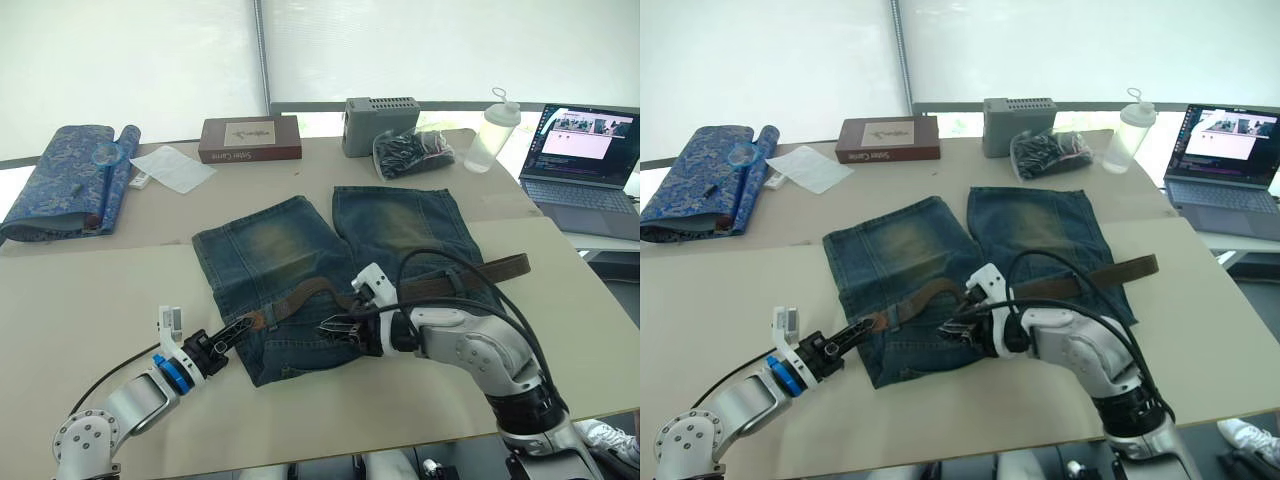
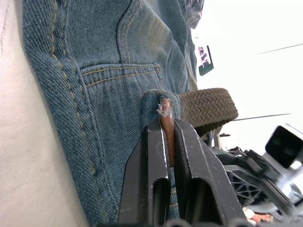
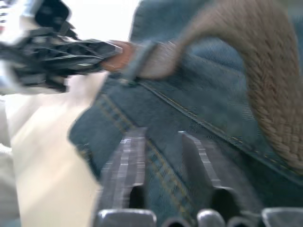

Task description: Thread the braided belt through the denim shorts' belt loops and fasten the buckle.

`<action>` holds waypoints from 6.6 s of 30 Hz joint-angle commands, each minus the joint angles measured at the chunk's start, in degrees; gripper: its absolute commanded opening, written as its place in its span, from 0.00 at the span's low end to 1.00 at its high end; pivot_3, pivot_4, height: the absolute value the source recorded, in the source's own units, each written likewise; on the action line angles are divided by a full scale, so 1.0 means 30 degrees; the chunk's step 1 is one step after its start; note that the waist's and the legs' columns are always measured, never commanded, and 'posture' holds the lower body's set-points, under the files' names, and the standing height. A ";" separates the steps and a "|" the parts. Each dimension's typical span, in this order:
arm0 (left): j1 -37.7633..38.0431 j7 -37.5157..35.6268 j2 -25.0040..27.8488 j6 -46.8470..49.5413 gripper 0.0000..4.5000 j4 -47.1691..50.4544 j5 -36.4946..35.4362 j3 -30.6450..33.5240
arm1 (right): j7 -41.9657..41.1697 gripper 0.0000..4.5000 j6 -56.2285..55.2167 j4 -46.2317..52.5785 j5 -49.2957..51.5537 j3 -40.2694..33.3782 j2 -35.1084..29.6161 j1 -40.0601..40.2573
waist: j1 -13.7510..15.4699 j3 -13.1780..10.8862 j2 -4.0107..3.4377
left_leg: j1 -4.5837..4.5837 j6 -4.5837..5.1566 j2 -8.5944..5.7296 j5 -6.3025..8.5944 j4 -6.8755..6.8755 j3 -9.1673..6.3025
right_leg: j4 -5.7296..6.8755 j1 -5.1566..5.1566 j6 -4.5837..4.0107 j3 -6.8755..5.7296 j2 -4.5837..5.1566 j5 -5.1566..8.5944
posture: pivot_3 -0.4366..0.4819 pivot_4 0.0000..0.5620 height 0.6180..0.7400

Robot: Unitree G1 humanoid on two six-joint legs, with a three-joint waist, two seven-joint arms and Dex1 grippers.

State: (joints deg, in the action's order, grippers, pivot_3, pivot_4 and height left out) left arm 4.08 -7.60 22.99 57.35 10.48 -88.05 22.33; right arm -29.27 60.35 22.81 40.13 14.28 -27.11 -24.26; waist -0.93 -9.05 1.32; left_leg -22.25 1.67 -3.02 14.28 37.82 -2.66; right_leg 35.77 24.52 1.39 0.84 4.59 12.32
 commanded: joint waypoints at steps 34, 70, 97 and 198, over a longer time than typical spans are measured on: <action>0.0117 -0.7143 0.9546 0.2395 0.00 -0.8236 0.1888 0.7883 | -0.0186 0.00 -0.1854 -0.4226 -0.8246 0.2821 -0.0240 0.0898 | 0.0127 0.0135 0.0232 | 0.0209 -0.0076 -0.0033 0.0054 -0.0013 -0.0069 | -0.0006 -0.0103 -0.0022 -0.0079 0.0184 0.0061 | 0.48 0.27 1.00; -0.2027 -1.5152 1.3462 -0.2235 0.00 -0.8563 1.2341 0.2170 | -0.4635 0.95 -0.1872 0.1818 -0.3160 -0.1383 -0.2855 0.1925 | 0.0199 -0.0049 0.0109 | -0.0061 -0.0048 -0.0046 0.0069 -0.0061 -0.0065 | -0.0098 0.0070 -0.0020 -0.0030 0.0224 0.0031 | 0.48 0.27 1.00; -0.4524 -1.3072 0.6822 0.4191 0.98 0.3205 0.8031 0.1813 | -0.7168 1.00 -0.3141 -0.2973 -0.4708 -0.3324 -0.7820 -0.3468 | 0.0184 -0.0205 0.0111 | -0.0495 0.0074 -0.0085 0.0008 0.0191 0.0012 | 0.0129 0.0439 0.0078 -0.0033 0.0250 -0.0039 | 0.48 0.27 1.00; -1.3592 -2.5316 0.9623 -0.9085 0.68 -1.4276 2.4374 -1.1973 | -0.8737 0.73 -0.0127 -0.3830 -0.5381 0.0015 -0.7900 -0.2043 | 0.0361 -0.0142 -0.0036 | -0.0306 0.0163 -0.0090 0.0062 0.0363 0.0127 | 0.0129 0.0204 0.0087 -0.0056 0.0079 -0.0101 | 0.48 0.27 1.00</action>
State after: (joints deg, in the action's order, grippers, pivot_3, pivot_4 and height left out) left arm -37.30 -82.00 52.98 30.12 -31.34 -16.31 -11.71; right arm -54.92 60.76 9.74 23.73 13.96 -51.14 -30.39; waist 0.16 -9.48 1.21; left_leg -23.17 2.16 -3.29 14.47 38.94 -2.28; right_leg 36.16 25.12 1.66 0.66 4.83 12.01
